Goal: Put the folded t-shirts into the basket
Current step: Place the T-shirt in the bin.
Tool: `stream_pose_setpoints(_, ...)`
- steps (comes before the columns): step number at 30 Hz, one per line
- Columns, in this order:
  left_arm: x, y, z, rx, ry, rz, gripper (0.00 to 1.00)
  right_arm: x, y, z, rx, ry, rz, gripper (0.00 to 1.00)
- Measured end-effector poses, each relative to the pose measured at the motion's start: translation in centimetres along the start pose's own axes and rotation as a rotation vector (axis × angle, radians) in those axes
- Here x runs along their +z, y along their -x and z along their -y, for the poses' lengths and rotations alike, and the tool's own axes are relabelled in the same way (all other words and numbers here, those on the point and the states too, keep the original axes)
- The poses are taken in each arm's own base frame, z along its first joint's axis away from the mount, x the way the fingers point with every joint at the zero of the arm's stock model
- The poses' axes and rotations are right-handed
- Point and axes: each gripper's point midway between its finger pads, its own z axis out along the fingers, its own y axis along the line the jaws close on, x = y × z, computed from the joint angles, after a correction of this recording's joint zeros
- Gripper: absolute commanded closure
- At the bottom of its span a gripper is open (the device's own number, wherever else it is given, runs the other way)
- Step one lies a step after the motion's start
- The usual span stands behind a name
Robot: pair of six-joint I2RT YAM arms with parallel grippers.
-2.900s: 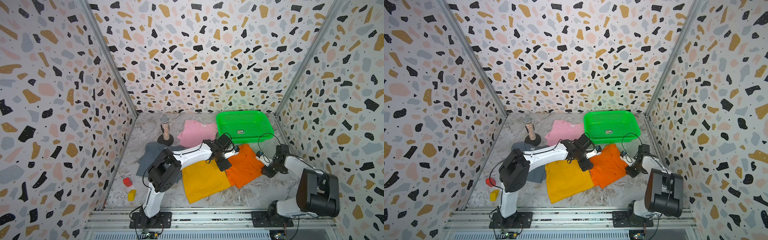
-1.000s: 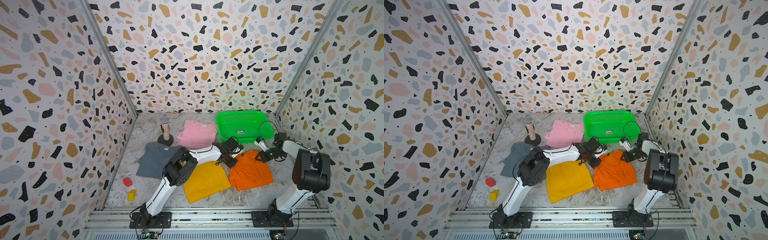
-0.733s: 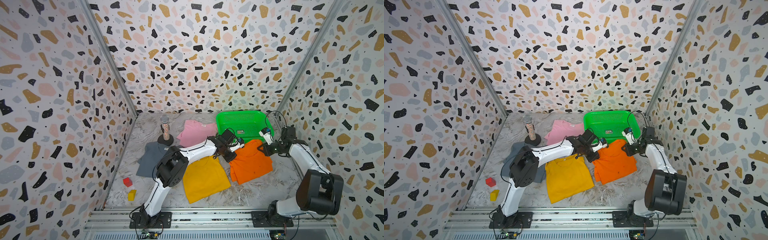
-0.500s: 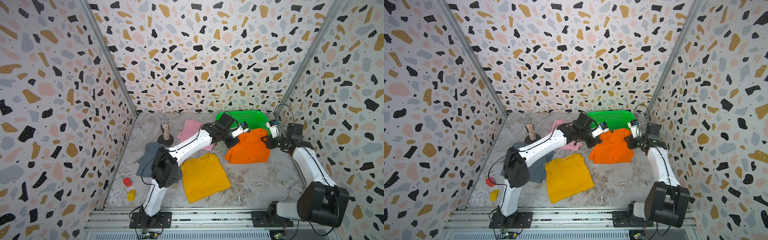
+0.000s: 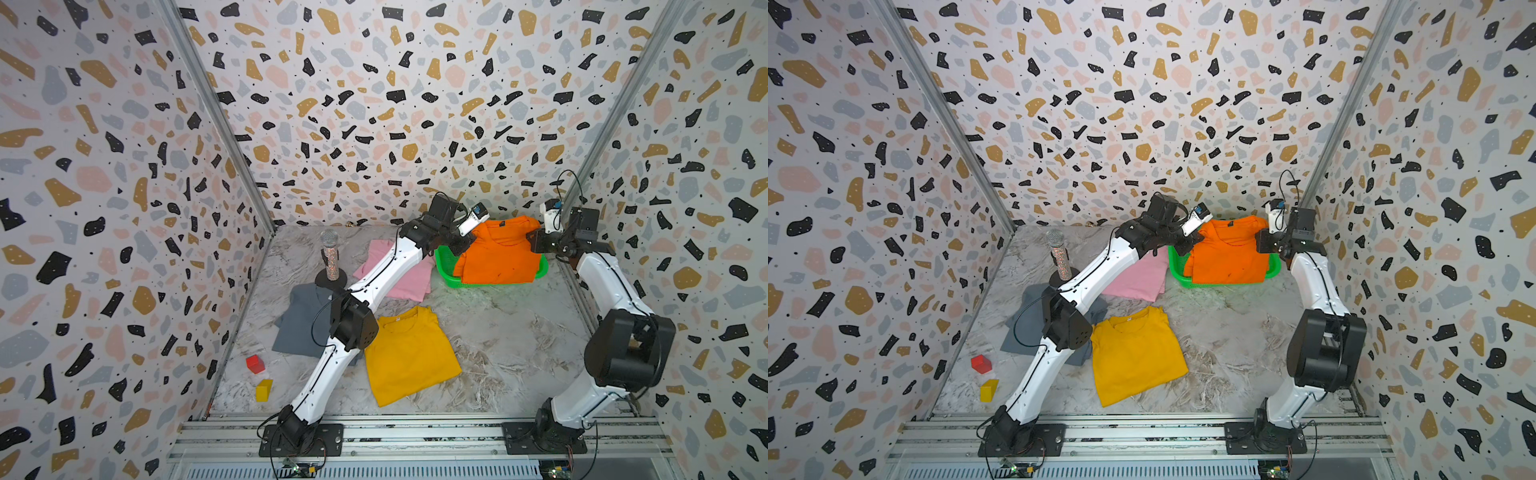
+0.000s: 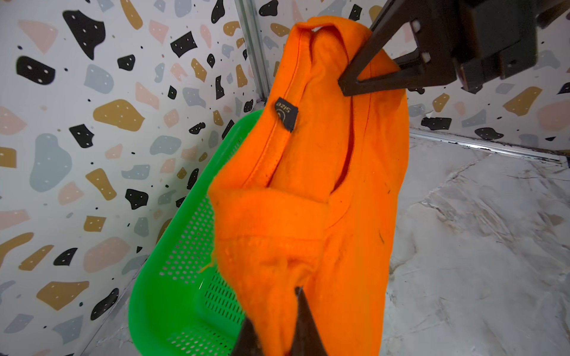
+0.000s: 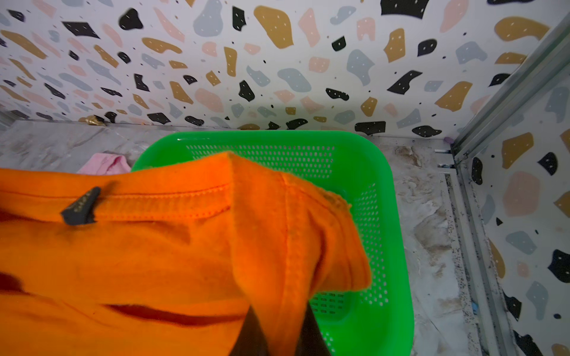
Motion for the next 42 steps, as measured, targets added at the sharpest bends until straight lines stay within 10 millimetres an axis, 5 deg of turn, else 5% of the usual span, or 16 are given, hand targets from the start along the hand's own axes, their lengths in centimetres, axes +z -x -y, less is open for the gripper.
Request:
stream_pose_setpoints(12, 6.1, -5.7, -1.7, -0.043, 0.062, -0.044, 1.0, 8.0, -3.1, 2.9, -0.002, -0.046, -0.172, 1.0)
stream_pose_setpoints(24, 8.9, -9.5, -3.7, 0.044, 0.149, -0.083, 0.99, 15.5, -6.5, 3.8, -0.142, -0.051, -0.304, 0.97)
stream_pose_setpoints(33, 8.8, -9.9, -6.6, 0.17, 0.307, -0.112, 0.64, 17.1, -6.9, 4.5, -0.199, -0.081, -0.344, 0.62)
stream_pose_setpoints(42, 7.3, -9.6, -10.4, 0.261, 0.47, -0.137, 0.41, 16.1, -6.5, 5.7, -0.198, -0.077, -0.339, 0.45)
